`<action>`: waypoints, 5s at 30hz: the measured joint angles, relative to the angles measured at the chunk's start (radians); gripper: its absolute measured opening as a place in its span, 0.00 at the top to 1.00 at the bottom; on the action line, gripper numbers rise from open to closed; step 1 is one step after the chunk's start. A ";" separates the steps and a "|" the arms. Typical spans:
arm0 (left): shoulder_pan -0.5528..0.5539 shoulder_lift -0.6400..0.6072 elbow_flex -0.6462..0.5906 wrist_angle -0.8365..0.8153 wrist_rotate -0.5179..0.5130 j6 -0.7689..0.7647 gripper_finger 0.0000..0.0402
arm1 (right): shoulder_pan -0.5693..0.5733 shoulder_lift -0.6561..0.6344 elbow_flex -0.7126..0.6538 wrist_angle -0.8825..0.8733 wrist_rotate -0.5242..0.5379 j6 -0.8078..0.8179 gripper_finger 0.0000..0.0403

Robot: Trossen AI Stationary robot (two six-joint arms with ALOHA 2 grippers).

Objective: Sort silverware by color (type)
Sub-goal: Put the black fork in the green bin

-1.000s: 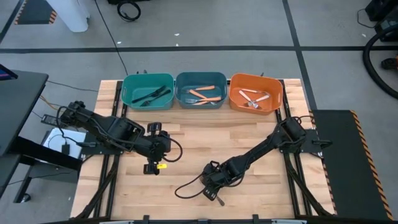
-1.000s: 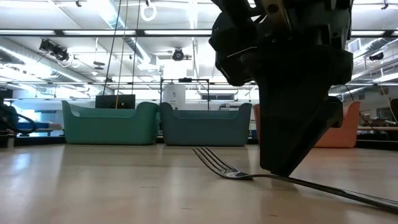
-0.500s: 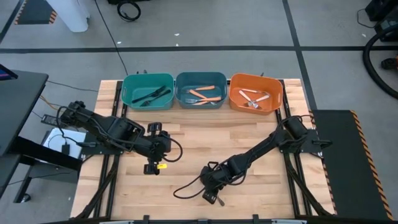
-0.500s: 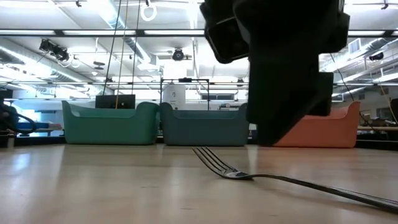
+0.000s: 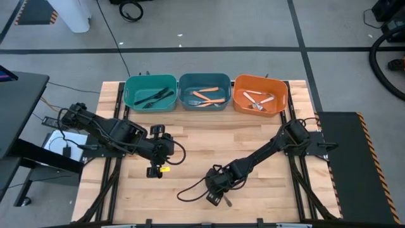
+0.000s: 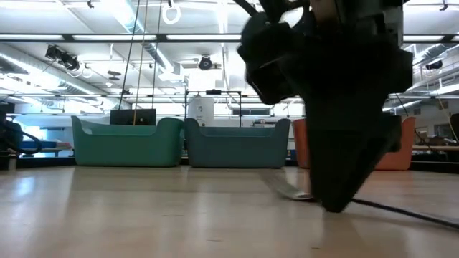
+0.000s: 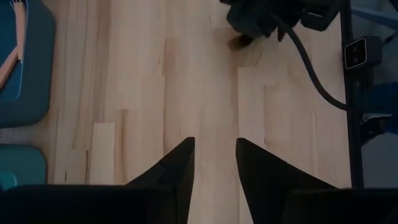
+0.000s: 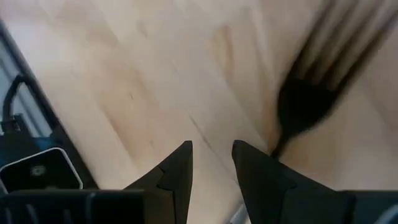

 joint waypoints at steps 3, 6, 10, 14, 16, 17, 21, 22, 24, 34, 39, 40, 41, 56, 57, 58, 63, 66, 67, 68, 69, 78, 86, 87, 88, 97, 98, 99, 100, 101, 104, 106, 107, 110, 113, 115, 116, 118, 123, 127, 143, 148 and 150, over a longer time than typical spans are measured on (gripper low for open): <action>0.000 0.000 0.000 0.000 0.000 0.000 0.68 | 0.000 -0.004 0.001 -0.065 0.013 0.006 0.68; 0.000 0.000 0.000 0.000 0.000 0.000 0.68 | -0.002 -0.004 0.001 -0.072 -0.001 0.001 0.68; 0.000 0.000 0.000 -0.001 0.000 0.000 0.68 | -0.005 -0.012 -0.004 -0.040 -0.049 0.005 0.68; 0.000 0.000 0.000 -0.001 0.000 0.000 0.68 | -0.002 -0.048 -0.008 -0.022 -0.056 0.066 0.68; 0.000 0.000 0.000 -0.001 0.000 0.001 0.68 | -0.001 -0.075 -0.005 -0.025 -0.041 0.089 0.68; 0.000 0.000 0.000 -0.001 0.000 0.001 0.68 | -0.001 -0.082 -0.003 -0.033 -0.028 0.098 0.68; 0.000 0.000 0.000 -0.001 0.000 0.010 0.68 | -0.003 -0.082 -0.006 -0.072 0.034 0.116 0.68; 0.000 0.000 0.000 -0.001 0.000 0.011 0.68 | -0.003 -0.082 -0.006 -0.074 0.038 0.116 0.68; 0.000 0.000 0.000 -0.001 0.000 0.012 0.68 | -0.005 -0.082 -0.005 -0.101 0.042 0.112 0.68; 0.000 0.000 0.000 -0.001 0.000 0.011 0.68 | -0.007 -0.081 -0.006 -0.154 0.080 0.104 0.68; 0.000 0.000 0.000 -0.001 0.000 0.011 0.68 | -0.007 -0.081 -0.010 -0.150 0.083 0.105 0.68; 0.000 0.000 0.000 -0.001 0.000 0.011 0.68 | -0.007 -0.081 -0.014 -0.150 0.084 0.105 0.68; 0.000 0.000 0.000 -0.001 0.000 0.011 0.68 | -0.007 -0.081 -0.018 -0.150 0.083 0.105 0.68; 0.000 0.000 0.000 0.001 -0.005 0.011 0.68 | -0.003 -0.086 -0.110 -0.038 0.089 0.176 0.68; 0.000 0.000 0.000 0.001 -0.009 0.011 0.68 | -0.003 -0.088 -0.119 -0.032 0.097 0.193 0.68; 0.000 0.000 0.000 0.001 -0.015 0.011 0.68 | -0.003 -0.089 -0.128 -0.032 0.103 0.211 0.68; 0.000 0.000 0.000 0.002 -0.034 0.011 0.68 | -0.005 -0.090 -0.148 -0.031 0.104 0.278 0.69; 0.000 0.000 0.000 0.003 -0.034 0.011 0.68 | -0.012 -0.088 -0.150 -0.029 0.102 0.288 0.71; 0.000 0.000 0.000 0.003 -0.034 0.011 0.68 | -0.014 -0.088 -0.151 -0.026 0.098 0.287 0.72; 0.000 0.000 0.000 0.003 -0.034 0.011 0.68 | -0.017 -0.088 -0.153 -0.018 0.095 0.284 0.73; 0.000 0.000 0.000 0.003 -0.034 0.011 0.68 | -0.019 -0.088 -0.154 -0.008 0.092 0.283 0.75; 0.000 0.000 0.000 0.003 -0.041 0.011 0.68 | -0.022 -0.084 -0.151 0.046 0.058 0.246 0.85; 0.000 0.000 0.000 0.005 -0.041 0.011 0.68 | -0.027 -0.086 -0.145 -0.149 0.031 0.288 0.88; 0.000 0.000 0.000 0.004 -0.041 0.011 0.68 | -0.026 -0.086 -0.145 -0.159 0.030 0.288 0.88; 0.000 0.000 0.000 0.004 -0.041 0.011 0.68 | -0.026 -0.087 -0.145 -0.168 0.028 0.287 0.89; 0.000 0.000 0.000 0.005 -0.041 0.011 0.68 | -0.030 -0.088 -0.146 -0.177 0.017 0.169 0.97; 0.000 0.000 0.000 0.004 -0.041 0.011 0.68 | -0.030 -0.088 -0.147 -0.170 0.014 0.157 0.98; 0.000 0.000 0.000 0.004 -0.041 0.011 0.68 | -0.031 -0.088 -0.148 -0.162 0.011 0.153 0.98; 0.000 0.000 0.000 0.004 -0.043 0.011 0.68 | -0.031 -0.090 -0.149 -0.155 0.004 0.151 0.98; 0.000 0.000 0.000 0.005 -0.048 0.011 0.68 | -0.032 -0.092 -0.151 -0.149 0.001 0.144 0.98; 0.000 0.000 0.000 0.005 -0.082 0.002 0.68 | -0.032 -0.117 -0.155 -0.135 0.002 0.132 0.99; 0.007 0.000 0.000 0.009 -0.106 0.000 0.68 | -0.031 -0.142 -0.158 -0.135 0.007 0.120 0.99; 0.013 0.000 0.000 0.015 -0.115 0.000 0.68 | -0.031 -0.160 -0.161 -0.144 0.018 0.109 0.99; 0.046 0.000 0.000 0.057 -0.129 0.011 0.68 | -0.032 -0.243 -0.156 -0.147 0.057 0.098 0.99; 0.097 0.000 0.000 0.131 -0.130 0.053 0.68 | -0.039 -0.323 -0.157 -0.185 0.137 0.085 1.00; 0.136 0.002 0.000 0.189 -0.131 0.087 0.68 | -0.047 -0.384 -0.157 -0.195 0.208 0.082 1.00; 0.157 0.005 0.000 0.223 -0.131 0.107 0.68 | -0.052 -0.421 -0.156 -0.206 0.243 0.074 1.00; 0.200 0.008 0.000 0.270 -0.130 0.140 0.68 | -0.067 -0.488 -0.155 -0.225 0.319 0.055 1.00; 0.313 0.010 0.000 0.374 -0.128 0.198 0.68 | -0.119 -0.652 -0.154 -0.259 0.567 -0.015 1.00; 0.408 0.011 0.000 0.514 -0.093 0.201 0.68 | -0.198 -0.747 -0.154 -0.215 0.764 -0.158 1.00; 0.651 0.089 0.001 0.794 0.074 0.158 0.68 | -0.524 -0.818 -0.152 0.074 0.617 -0.660 1.00; 0.683 0.123 0.001 0.833 0.173 0.159 0.68 | -0.558 -0.790 -0.152 0.126 0.549 -0.691 1.00; 0.689 0.142 0.001 0.838 0.186 0.167 0.68 | -0.562 -0.773 -0.150 0.153 0.542 -0.697 1.00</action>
